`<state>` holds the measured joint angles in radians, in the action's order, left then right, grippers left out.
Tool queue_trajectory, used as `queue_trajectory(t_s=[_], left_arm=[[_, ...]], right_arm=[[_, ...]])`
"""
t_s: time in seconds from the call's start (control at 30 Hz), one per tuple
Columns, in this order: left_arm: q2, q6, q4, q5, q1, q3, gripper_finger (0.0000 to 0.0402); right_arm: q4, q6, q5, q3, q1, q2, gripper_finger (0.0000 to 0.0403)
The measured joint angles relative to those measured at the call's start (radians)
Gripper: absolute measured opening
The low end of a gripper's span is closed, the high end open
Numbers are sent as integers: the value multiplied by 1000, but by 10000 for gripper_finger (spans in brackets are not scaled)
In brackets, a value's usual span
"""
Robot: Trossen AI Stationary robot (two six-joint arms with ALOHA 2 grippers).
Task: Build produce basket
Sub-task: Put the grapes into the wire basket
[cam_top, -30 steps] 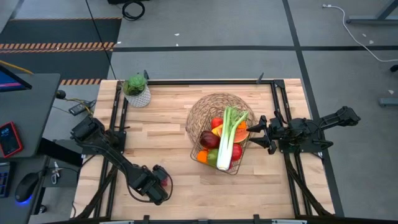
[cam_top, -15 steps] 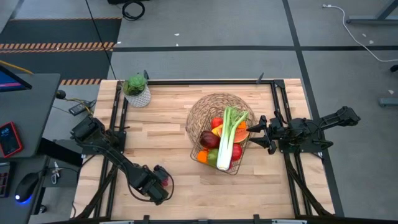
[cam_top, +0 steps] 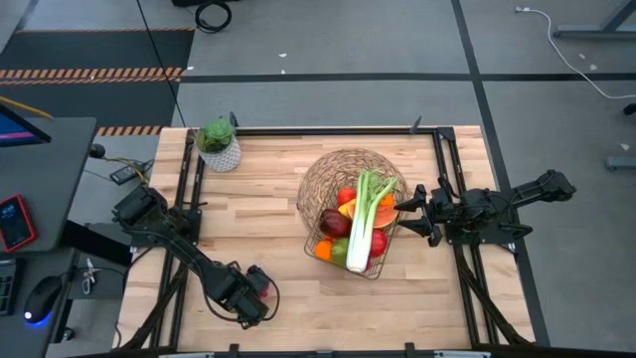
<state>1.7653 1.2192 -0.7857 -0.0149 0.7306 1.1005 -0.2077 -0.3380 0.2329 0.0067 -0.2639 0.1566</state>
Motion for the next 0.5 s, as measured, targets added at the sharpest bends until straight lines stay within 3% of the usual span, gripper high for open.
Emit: queue_trajectory(t_s=[0.17, 0.5], left_arm=[[-16, -20, -52, -55, -16, 0, 143], [-89, -11, -209, -58, -21, 0, 142]], right_arm=[[0, 0, 0, 0, 0, 0, 250], [0, 0, 0, 0, 0, 0, 250]])
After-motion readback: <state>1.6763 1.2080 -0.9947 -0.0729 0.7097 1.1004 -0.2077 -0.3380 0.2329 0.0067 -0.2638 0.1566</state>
